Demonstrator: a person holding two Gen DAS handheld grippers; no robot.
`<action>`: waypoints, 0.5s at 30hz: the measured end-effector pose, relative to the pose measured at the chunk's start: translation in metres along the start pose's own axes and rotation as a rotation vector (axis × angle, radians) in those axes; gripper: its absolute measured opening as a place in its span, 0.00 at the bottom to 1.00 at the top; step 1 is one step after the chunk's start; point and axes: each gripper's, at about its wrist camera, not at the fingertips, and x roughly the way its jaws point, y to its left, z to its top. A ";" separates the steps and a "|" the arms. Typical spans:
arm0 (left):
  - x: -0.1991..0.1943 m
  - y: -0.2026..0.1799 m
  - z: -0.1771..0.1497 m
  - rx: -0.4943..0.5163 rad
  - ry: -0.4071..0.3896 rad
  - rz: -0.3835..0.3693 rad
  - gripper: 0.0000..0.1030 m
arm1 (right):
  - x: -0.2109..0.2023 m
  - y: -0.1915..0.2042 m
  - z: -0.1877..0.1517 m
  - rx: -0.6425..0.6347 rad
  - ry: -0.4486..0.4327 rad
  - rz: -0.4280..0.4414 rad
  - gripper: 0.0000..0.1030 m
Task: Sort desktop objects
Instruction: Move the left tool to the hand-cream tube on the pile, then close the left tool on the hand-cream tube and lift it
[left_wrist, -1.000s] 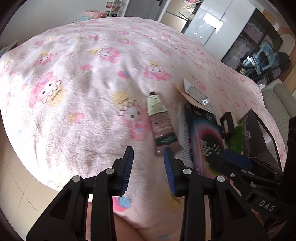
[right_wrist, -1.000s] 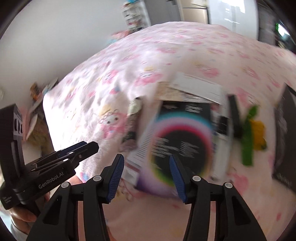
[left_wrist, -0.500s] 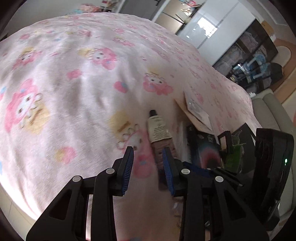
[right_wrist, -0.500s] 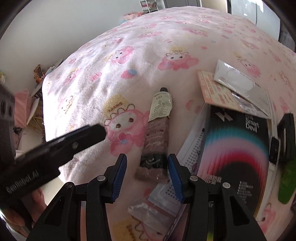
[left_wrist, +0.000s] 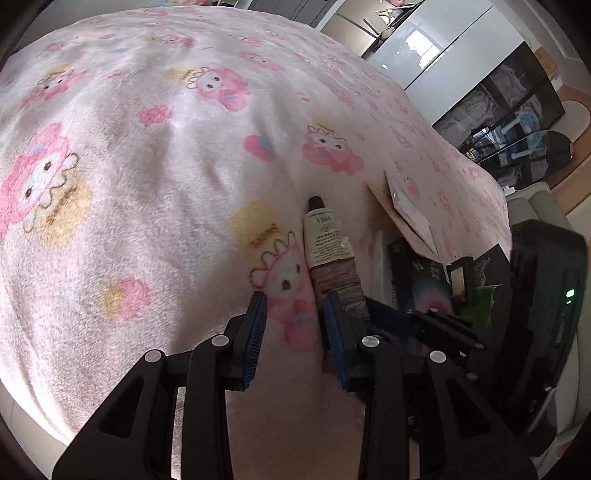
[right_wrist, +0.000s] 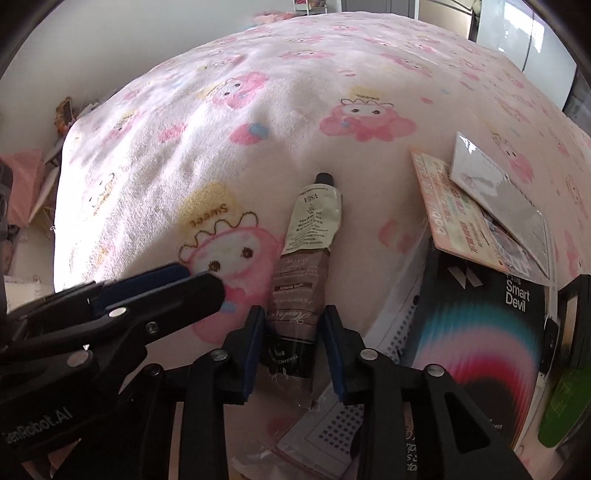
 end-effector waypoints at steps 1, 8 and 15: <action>-0.002 0.000 -0.001 -0.002 -0.001 -0.004 0.31 | -0.004 -0.001 -0.001 0.008 -0.010 0.011 0.20; -0.015 -0.013 -0.005 0.021 -0.010 -0.024 0.31 | -0.046 -0.012 -0.023 0.081 -0.061 0.073 0.19; -0.021 -0.041 -0.023 0.050 0.032 -0.109 0.31 | -0.104 -0.032 -0.058 0.191 -0.141 0.105 0.19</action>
